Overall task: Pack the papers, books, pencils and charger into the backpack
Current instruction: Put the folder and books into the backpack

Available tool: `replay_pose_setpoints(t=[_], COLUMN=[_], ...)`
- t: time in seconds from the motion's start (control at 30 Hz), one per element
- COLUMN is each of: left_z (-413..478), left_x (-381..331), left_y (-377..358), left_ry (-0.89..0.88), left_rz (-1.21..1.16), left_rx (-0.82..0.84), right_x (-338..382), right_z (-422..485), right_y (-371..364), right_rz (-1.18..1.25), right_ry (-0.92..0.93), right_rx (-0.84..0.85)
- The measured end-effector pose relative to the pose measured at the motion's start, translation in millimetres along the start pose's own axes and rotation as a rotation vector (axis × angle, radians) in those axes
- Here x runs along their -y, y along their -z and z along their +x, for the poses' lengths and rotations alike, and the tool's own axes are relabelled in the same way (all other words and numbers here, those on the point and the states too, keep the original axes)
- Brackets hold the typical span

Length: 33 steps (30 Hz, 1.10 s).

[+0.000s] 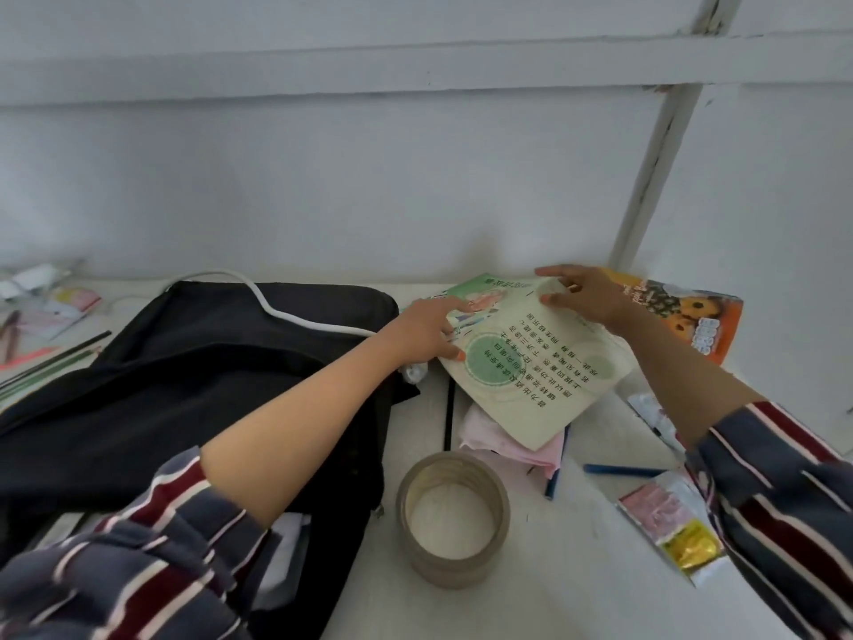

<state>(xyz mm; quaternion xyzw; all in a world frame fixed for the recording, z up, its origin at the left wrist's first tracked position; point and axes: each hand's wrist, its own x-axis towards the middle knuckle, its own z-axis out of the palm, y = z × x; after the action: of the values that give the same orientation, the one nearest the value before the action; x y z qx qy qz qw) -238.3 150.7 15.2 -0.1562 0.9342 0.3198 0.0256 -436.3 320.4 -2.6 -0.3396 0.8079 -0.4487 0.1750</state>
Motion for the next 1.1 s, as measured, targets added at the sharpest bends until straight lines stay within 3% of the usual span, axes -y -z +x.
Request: replay_pose_setpoints(t=[0.77, 0.93, 1.1], left_z=[-56.5, -79.0, -100.8], left_x=[-35.4, -41.5, -52.2], left_y=[60.4, 72.7, 84.4], left_ry=[-0.102, -0.141, -0.32], left_rz=[-0.238, -0.283, -0.479], left_rx=[0.05, -0.036, -0.268], right_x=[54.5, 73.4, 95.6], right_z=[-57.5, -76.0, -95.0], right_y=[40.6, 45.8, 45.4], right_rz=[0.457, 0.475, 0.324], right_ry=[0.127, 0.205, 0.369], right_rx=[-0.185, -0.208, -0.371])
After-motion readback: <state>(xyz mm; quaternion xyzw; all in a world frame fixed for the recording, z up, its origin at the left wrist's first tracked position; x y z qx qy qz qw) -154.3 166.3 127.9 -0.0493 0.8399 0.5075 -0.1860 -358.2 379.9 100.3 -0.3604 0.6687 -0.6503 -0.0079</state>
